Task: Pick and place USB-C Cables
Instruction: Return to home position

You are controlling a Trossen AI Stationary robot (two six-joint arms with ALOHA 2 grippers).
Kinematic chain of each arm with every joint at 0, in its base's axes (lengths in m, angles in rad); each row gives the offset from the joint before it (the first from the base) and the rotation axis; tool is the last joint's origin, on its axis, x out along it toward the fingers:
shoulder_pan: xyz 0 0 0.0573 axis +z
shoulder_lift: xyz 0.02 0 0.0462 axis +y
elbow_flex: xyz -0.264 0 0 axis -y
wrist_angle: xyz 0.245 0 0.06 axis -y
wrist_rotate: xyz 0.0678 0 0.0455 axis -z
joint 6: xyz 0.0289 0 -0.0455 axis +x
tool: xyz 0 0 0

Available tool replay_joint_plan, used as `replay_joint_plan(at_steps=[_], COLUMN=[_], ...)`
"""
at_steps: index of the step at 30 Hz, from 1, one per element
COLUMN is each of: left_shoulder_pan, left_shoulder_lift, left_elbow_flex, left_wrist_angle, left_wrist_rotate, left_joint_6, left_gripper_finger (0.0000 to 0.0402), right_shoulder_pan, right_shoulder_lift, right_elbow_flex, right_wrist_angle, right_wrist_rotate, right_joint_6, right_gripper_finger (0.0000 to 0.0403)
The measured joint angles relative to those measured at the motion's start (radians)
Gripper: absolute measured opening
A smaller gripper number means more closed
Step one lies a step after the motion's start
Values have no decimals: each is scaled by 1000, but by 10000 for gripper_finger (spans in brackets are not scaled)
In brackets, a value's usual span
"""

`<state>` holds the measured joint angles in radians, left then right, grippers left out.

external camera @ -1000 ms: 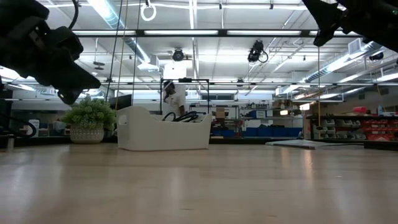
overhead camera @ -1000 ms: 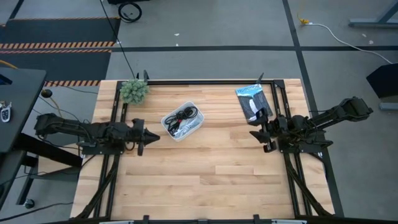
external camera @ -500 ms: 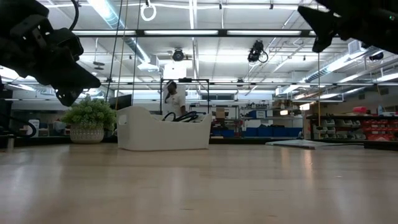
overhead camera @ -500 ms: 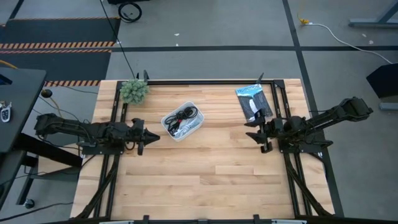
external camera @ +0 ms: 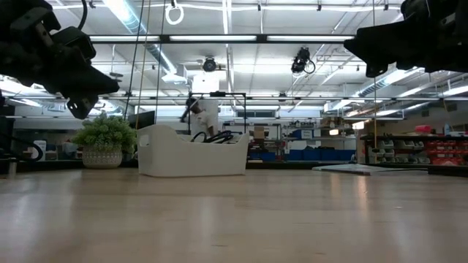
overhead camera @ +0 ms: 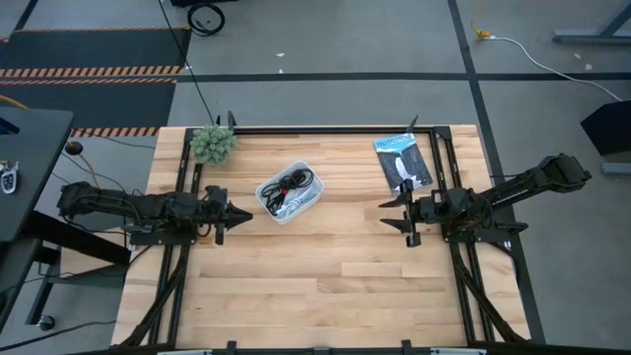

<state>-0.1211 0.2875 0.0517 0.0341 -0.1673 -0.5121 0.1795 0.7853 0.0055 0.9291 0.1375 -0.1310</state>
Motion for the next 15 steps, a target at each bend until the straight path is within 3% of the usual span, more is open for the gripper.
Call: replay_joint_plan(at_steps=[15], left_shoulder_pan=[0], left_shoulder_lift=[-11], left_elbow_flex=[-10], left_wrist_angle=[14], left_wrist_rotate=[0], left_joint_6=[0], left_gripper_finger=[36], right_shoulder_pan=[-8], right_shoulder_lift=[-31], right_elbow_flex=[0], right_wrist_angle=[-60], right_wrist_rotate=[0], right_joint_6=[0], right_gripper_finger=[183])
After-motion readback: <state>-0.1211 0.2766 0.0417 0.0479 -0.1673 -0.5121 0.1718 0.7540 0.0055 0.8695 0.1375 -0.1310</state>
